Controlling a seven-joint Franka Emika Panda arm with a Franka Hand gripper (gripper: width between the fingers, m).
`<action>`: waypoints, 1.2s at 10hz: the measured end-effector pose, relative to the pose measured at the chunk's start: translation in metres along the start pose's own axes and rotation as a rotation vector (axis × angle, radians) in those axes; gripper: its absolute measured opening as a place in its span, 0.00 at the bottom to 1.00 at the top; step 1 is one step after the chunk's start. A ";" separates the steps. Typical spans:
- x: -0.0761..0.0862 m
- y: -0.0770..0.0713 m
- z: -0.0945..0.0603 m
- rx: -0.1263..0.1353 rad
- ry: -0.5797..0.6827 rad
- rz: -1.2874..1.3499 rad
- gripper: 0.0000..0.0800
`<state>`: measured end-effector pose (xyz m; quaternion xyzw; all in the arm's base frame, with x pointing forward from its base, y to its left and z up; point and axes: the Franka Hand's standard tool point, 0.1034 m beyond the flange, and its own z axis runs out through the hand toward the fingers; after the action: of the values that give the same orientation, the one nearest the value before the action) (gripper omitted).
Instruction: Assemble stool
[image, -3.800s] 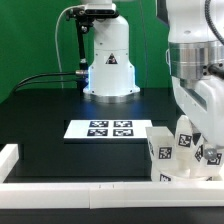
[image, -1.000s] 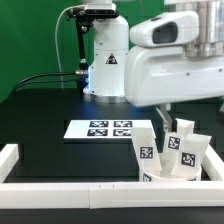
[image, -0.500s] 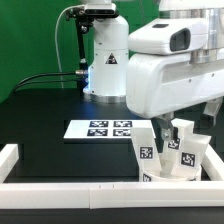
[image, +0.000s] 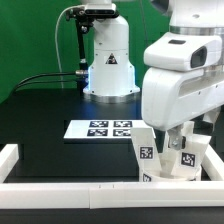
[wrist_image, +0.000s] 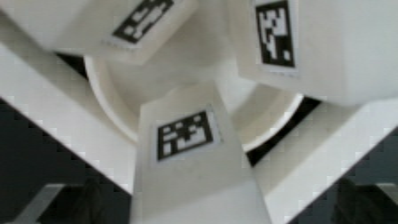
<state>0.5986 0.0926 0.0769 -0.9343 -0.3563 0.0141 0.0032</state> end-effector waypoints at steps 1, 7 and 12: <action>0.000 -0.002 0.004 0.002 -0.005 0.014 0.81; -0.002 0.002 0.004 0.002 -0.001 0.218 0.43; 0.000 0.014 0.003 0.091 0.079 1.022 0.43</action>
Offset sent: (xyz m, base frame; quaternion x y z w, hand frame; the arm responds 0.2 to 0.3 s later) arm 0.0000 0.0000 0.0000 0.0000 0.0000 0.0000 1.0000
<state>0.6083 0.0823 0.0738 -0.9878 0.1470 -0.0059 0.0501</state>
